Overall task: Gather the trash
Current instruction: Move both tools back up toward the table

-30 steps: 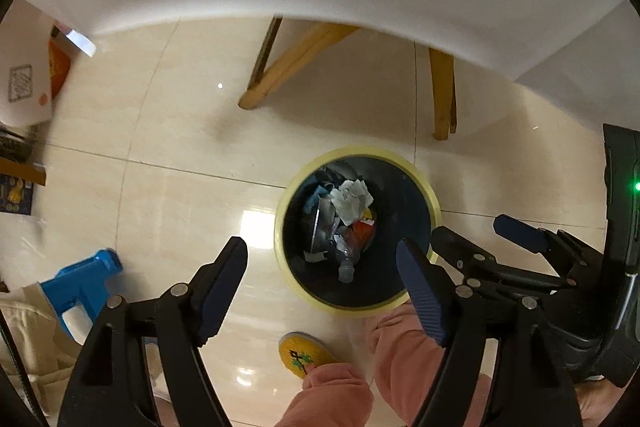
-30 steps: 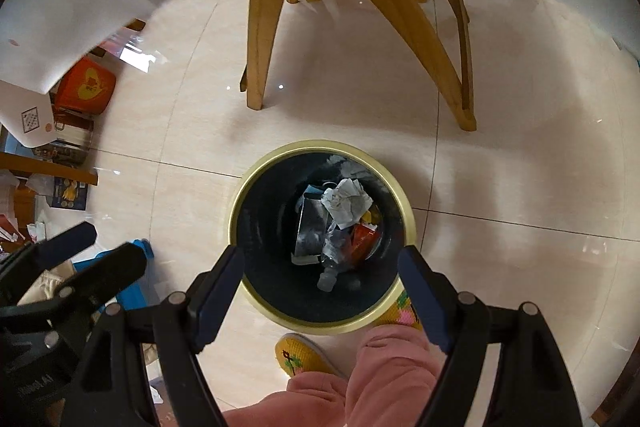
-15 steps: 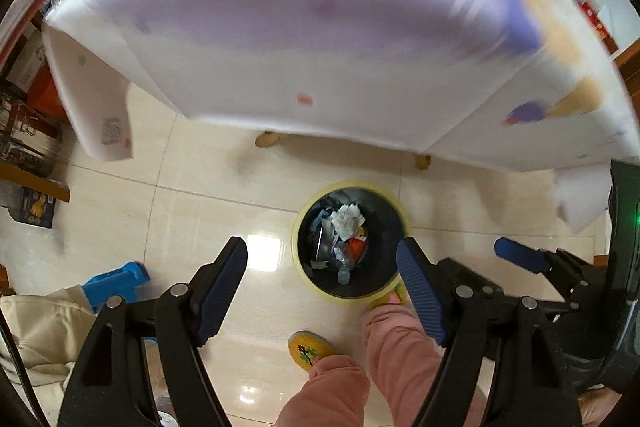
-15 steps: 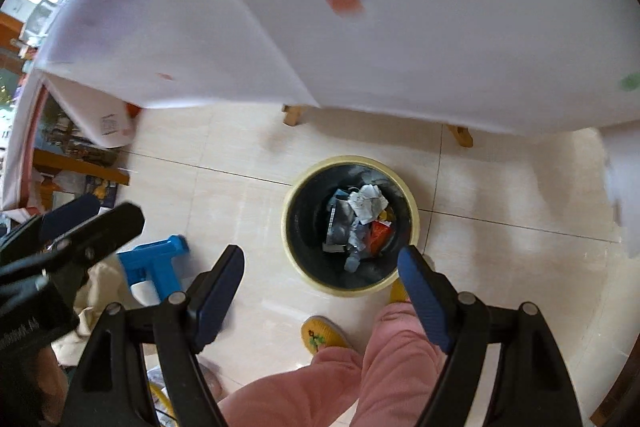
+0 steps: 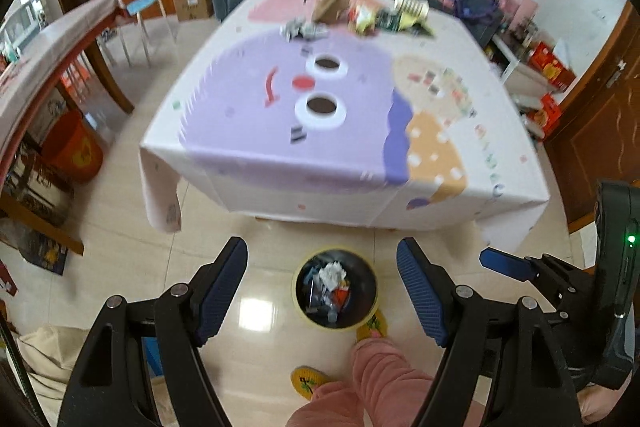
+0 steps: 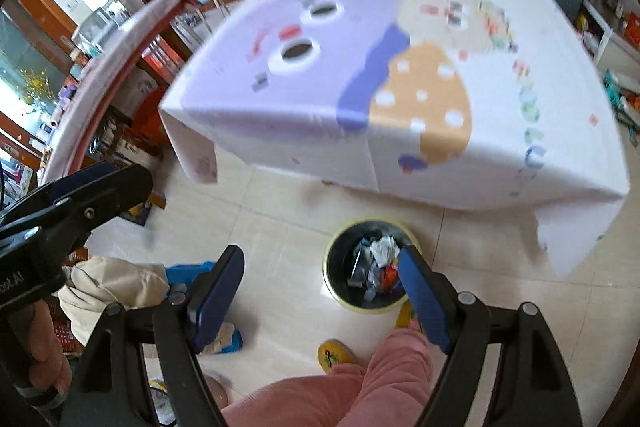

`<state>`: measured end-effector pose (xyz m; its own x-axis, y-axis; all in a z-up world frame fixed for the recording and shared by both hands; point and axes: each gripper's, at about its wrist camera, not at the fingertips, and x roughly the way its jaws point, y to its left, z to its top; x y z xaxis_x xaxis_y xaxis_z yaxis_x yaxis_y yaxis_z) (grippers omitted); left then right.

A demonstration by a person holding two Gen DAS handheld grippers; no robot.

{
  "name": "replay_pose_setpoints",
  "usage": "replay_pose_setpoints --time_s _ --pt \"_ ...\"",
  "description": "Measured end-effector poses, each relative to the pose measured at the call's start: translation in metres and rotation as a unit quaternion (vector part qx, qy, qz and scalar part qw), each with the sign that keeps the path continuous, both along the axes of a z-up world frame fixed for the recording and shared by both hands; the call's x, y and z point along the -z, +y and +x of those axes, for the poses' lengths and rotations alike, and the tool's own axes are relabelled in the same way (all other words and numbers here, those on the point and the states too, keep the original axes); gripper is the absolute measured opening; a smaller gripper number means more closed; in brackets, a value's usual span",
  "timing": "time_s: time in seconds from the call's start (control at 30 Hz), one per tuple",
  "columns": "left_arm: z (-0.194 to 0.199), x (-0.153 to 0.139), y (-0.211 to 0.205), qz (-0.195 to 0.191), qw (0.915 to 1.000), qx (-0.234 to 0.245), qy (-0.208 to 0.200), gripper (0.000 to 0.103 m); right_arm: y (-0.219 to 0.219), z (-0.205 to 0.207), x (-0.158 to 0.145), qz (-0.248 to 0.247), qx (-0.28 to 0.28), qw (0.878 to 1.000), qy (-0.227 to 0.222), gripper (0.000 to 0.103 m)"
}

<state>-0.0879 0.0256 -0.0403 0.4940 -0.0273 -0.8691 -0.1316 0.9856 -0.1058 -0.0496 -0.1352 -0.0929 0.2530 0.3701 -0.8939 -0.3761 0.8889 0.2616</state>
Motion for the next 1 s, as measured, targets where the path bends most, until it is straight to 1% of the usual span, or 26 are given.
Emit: replay_pose_setpoints --time_s 0.1,0.2,0.3,0.43,0.6,0.8,0.93,1.0 --pt "-0.006 -0.023 -0.004 0.000 0.9997 0.006 -0.023 0.076 -0.001 -0.002 -0.020 0.002 0.004 1.000 -0.025 0.080" --pt "-0.011 -0.045 -0.007 0.011 0.9987 0.020 -0.046 0.076 -0.002 0.000 -0.048 0.007 0.012 0.999 -0.052 0.080" --pt "-0.012 -0.062 -0.008 0.023 0.9971 0.031 -0.065 0.076 -0.002 0.002 -0.068 0.013 0.019 0.997 -0.077 0.080" --pt "-0.007 -0.086 -0.006 0.037 0.9948 0.033 -0.089 0.076 -0.003 0.007 -0.095 0.017 0.023 0.994 -0.108 0.080" --pt "0.007 -0.113 -0.001 0.040 0.9919 0.028 -0.117 0.076 -0.004 0.018 -0.118 0.029 0.030 0.991 -0.131 0.080" --pt "0.036 -0.127 -0.003 0.060 0.9888 0.027 -0.134 0.076 0.002 0.053 -0.136 0.030 0.015 0.986 -0.164 0.080" --pt "0.070 -0.131 -0.005 0.074 0.9872 0.021 -0.140 0.076 0.005 0.091 -0.139 0.035 0.011 0.985 -0.171 0.080" --pt "0.096 -0.129 -0.007 0.080 0.9871 0.017 -0.137 0.076 0.005 0.114 -0.139 0.039 0.007 0.984 -0.173 0.080"
